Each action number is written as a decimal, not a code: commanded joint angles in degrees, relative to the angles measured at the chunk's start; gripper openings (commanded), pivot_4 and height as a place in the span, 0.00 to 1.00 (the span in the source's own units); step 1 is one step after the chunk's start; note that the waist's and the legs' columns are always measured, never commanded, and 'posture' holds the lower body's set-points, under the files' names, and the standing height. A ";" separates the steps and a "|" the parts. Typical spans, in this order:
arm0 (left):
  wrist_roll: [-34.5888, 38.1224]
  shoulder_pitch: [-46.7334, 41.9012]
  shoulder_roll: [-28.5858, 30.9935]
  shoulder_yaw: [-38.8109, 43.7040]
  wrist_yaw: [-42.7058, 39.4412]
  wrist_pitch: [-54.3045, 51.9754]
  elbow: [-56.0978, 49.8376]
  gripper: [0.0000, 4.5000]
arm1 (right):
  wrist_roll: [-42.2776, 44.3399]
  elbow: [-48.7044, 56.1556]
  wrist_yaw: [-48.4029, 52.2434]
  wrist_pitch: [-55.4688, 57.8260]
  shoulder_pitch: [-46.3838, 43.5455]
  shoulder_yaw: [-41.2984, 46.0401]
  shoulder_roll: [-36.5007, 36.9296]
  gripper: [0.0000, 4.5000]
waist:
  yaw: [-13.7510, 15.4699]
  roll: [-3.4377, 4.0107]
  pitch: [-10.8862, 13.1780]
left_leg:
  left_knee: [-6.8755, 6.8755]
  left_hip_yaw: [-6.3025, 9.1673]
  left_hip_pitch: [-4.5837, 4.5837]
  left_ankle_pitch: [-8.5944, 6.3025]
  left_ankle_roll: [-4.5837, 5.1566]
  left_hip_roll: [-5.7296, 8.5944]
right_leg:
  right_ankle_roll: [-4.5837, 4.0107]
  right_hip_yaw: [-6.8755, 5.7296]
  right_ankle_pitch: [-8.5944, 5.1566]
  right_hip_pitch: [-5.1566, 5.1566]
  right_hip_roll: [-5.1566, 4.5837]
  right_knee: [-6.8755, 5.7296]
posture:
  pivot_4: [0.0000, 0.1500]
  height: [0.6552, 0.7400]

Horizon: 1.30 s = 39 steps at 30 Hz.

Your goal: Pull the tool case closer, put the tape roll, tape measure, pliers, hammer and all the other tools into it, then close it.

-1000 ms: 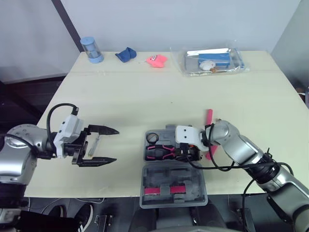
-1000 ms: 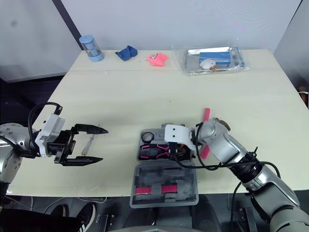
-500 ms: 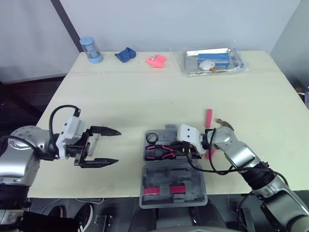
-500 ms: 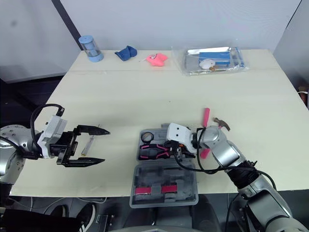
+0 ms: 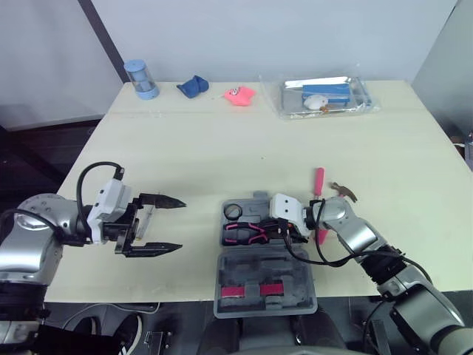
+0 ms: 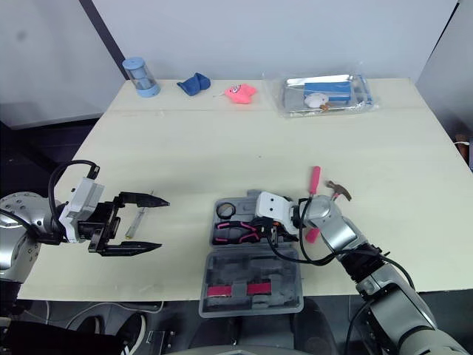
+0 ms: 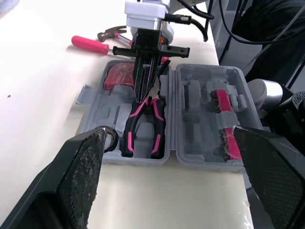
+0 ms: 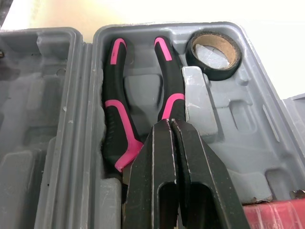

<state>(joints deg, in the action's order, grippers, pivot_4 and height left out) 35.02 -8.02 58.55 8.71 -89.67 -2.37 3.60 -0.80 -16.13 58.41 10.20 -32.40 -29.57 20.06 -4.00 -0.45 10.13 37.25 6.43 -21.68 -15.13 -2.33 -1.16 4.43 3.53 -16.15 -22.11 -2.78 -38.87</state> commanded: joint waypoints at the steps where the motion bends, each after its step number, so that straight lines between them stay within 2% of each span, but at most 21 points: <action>1: -0.04 0.25 -0.32 1.15 -2.77 0.80 0.04 1.00 | -6.47 -9.81 -0.30 2.00 3.39 -4.95 1.32 0.02 | 0.04 -0.01 -0.18 | -0.01 0.01 0.14 0.00 0.00 0.00 | 0.00 0.00 -0.01 0.15 0.00 0.01 | 1.00 1.00; 5: -0.12 0.72 -0.69 1.36 -2.50 0.67 -0.27 1.00 | -7.35 -12.04 -0.68 0.44 3.90 -5.23 0.87 0.02 | 0.09 -0.23 -1.03 | -0.24 -0.10 0.82 -0.01 0.01 -0.01 | -0.08 0.11 -0.09 0.67 0.00 0.06 | 1.00 1.00; 8: -0.22 1.33 -1.01 1.47 -1.93 0.47 -0.49 1.00 | -5.42 -10.70 -2.00 -2.10 4.12 -2.78 -0.07 0.02 | 0.08 -0.27 -1.46 | -0.33 -0.13 0.92 -0.01 0.01 -0.01 | -0.10 0.14 -0.10 0.69 0.00 0.06 | 1.00 1.00; 14: -2.47 3.20 -3.03 1.50 0.88 1.74 0.60 1.00 | 4.58 3.87 -2.78 -5.43 7.27 7.85 -0.54 0.02 | 0.21 -0.15 -1.22 | -0.41 -0.20 0.76 -0.01 0.01 -0.02 | -0.11 0.22 -0.11 0.53 0.00 0.06 | 1.00 1.00; 19: -2.73 3.39 -5.25 3.61 3.64 1.34 3.29 1.00 | 11.77 15.96 -1.96 -3.29 13.00 16.21 4.00 0.02 | 0.45 0.05 -0.65 | -0.39 -0.17 0.58 -0.01 0.01 -0.02 | -0.11 0.20 -0.11 0.40 0.00 0.07 | 1.00 1.00; 26: -1.00 6.19 -8.36 11.82 10.35 -0.63 8.42 1.00 | 22.18 24.88 -4.43 -3.54 25.67 32.80 9.27 0.02 | 0.51 0.05 -0.45 | -0.43 -0.17 0.54 -0.01 0.01 -0.03 | -0.11 0.18 -0.11 0.40 -0.02 0.13 | 1.00 1.00; 32: -1.14 13.38 -11.64 22.72 18.42 0.79 18.08 1.00 | 26.11 21.27 -8.60 -6.98 39.20 52.34 13.24 0.02 | 0.58 0.00 -0.39 | -0.49 -0.20 0.54 -0.02 0.01 -0.03 | -0.11 0.20 -0.11 0.41 -0.03 0.25 | 1.00 1.00; 35: -1.62 16.56 -12.38 25.60 19.77 1.99 21.36 1.00 | 27.99 19.27 -9.24 -7.81 44.24 58.76 13.32 0.02 | 0.57 -0.04 -0.37 | -0.56 -0.22 0.55 -0.02 0.01 -0.03 | -0.11 0.20 -0.11 0.41 -0.03 0.32 | 1.00 1.00; 38: -2.15 19.18 -12.84 27.56 20.59 3.22 24.27 1.00 | 29.12 16.27 -9.71 -8.84 49.17 64.09 12.82 0.19 | 0.70 -0.06 -0.38 | -0.58 -0.25 0.60 -0.02 0.01 -0.03 | -0.11 0.22 -0.12 0.44 -0.03 0.33 | 1.00 1.00; 39: -2.25 19.31 -12.87 27.94 20.69 3.73 25.50 1.00 | 29.19 15.64 -9.63 -9.22 50.21 64.80 12.73 0.31 | 0.75 -0.06 -0.38 | -0.59 -0.25 0.60 -0.02 0.01 -0.03 | -0.11 0.23 -0.12 0.44 -0.03 0.34 | 1.00 1.00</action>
<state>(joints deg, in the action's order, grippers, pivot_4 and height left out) 32.71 11.31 45.46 34.36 -69.42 -0.27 28.23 27.11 -0.65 48.95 2.74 17.20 32.55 32.79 -3.24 -0.51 9.75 36.65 6.15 -21.08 -15.15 -2.32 -1.19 4.31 3.77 -16.27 -21.67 -2.82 -38.53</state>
